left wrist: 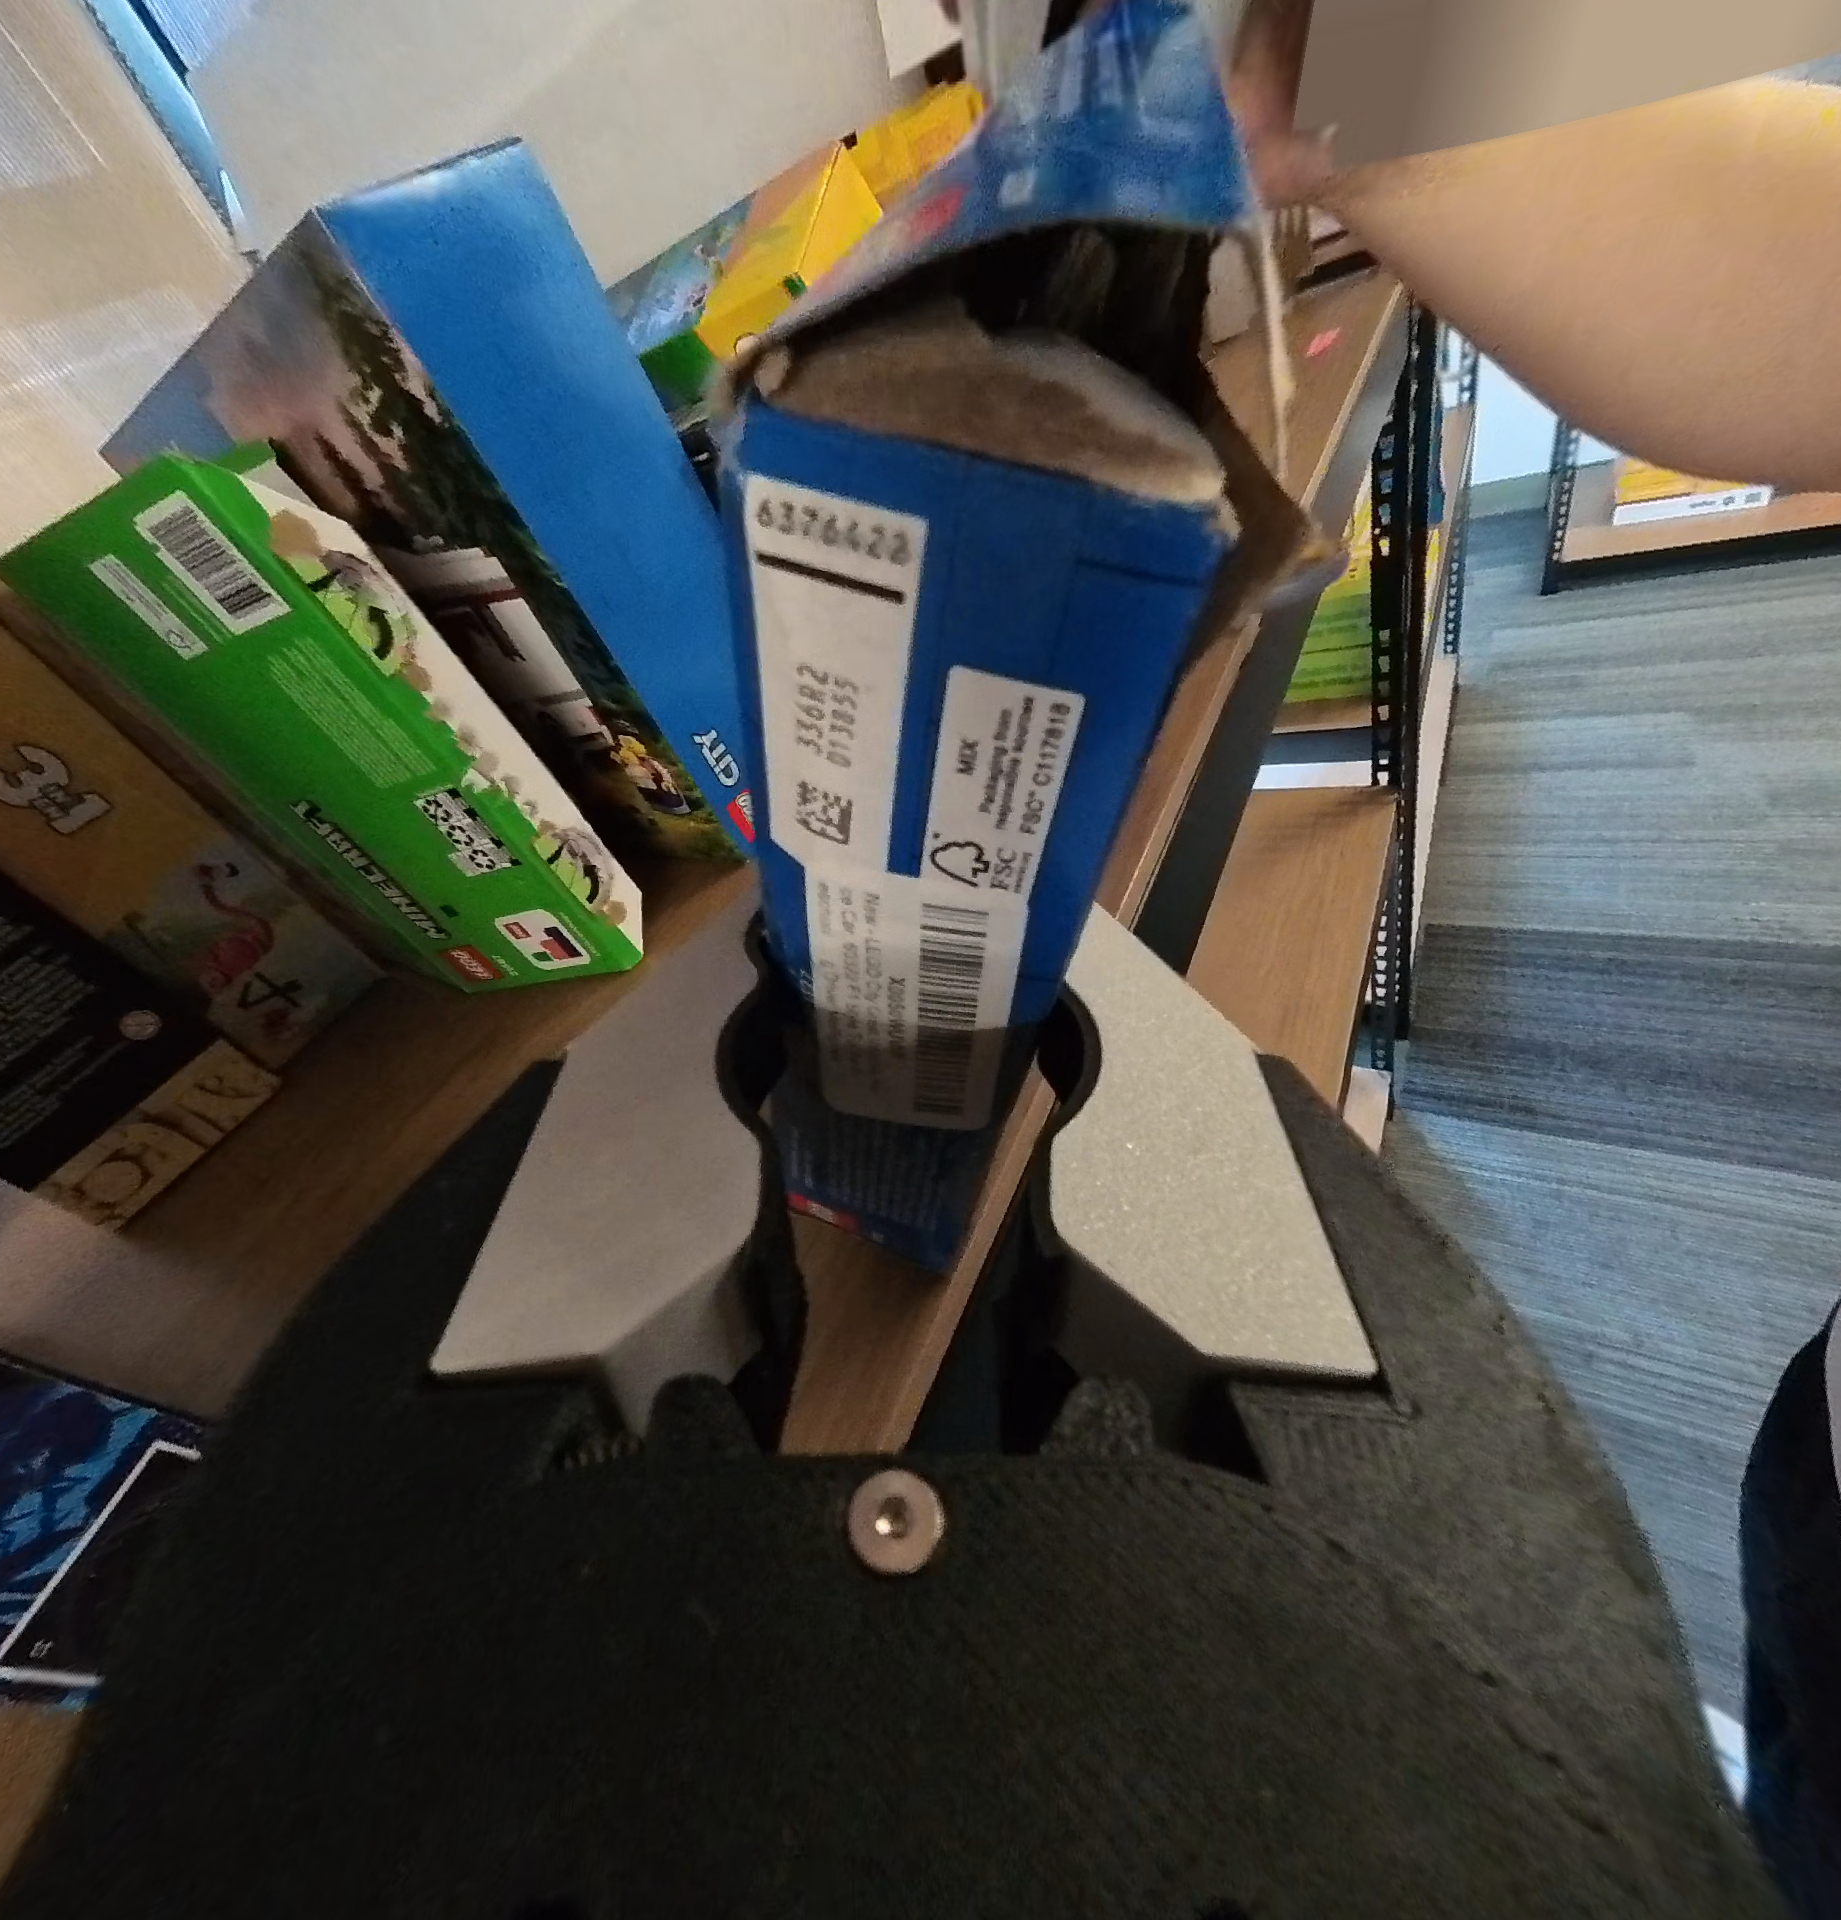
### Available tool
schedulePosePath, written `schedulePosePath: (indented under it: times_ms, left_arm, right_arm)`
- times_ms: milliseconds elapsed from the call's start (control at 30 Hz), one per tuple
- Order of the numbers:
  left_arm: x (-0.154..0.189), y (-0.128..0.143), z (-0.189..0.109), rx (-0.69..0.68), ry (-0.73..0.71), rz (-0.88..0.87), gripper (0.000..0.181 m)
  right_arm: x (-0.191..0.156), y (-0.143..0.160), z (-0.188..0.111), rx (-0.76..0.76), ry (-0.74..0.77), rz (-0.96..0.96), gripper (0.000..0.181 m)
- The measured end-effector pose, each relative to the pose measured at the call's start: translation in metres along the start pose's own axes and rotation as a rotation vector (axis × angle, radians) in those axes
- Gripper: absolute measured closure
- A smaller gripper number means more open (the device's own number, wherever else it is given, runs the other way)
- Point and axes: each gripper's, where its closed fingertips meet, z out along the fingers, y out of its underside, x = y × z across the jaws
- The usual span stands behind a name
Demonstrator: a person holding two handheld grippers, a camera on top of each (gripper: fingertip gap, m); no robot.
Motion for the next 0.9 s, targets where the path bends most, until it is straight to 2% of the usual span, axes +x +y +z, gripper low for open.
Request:
schedulePosePath:
  times_ms: [67,133,167,333,433,633,800,900]
  left_arm:
    - [0.000,0.000,0.000,0.002,0.010,-0.007,0.136]
    - [-0.001,0.000,0.000,0.002,0.013,-0.001,0.136]
    - [0.000,0.000,0.000,0.002,0.013,0.003,0.137]
    - [0.008,0.000,-0.002,0.016,0.003,0.091,0.135]
    - [0.013,0.000,-0.003,0.015,-0.026,0.167,0.135]
    - [0.020,0.003,-0.005,0.009,-0.095,0.322,0.136]
    - [0.021,0.006,-0.006,-0.001,-0.145,0.391,0.137]
    - [0.019,0.004,-0.007,0.011,-0.132,0.341,0.137]
  right_arm:
    - [0.002,0.017,0.003,-0.142,0.143,-0.276,0.118]
    - [0.003,0.030,0.006,-0.222,0.147,-0.280,0.129]
    - [0.002,0.032,0.007,-0.223,0.125,-0.241,0.144]
    - [-0.014,0.009,0.006,-0.049,-0.088,0.080,0.151]
    - [-0.009,0.010,0.007,-0.030,-0.122,0.263,0.157]
    - [-0.018,0.011,0.009,0.026,-0.334,0.745,0.159]
    - [-0.016,0.017,0.011,0.076,-0.390,0.998,0.160]
    - [-0.005,0.020,0.012,0.124,-0.391,1.104,0.161]
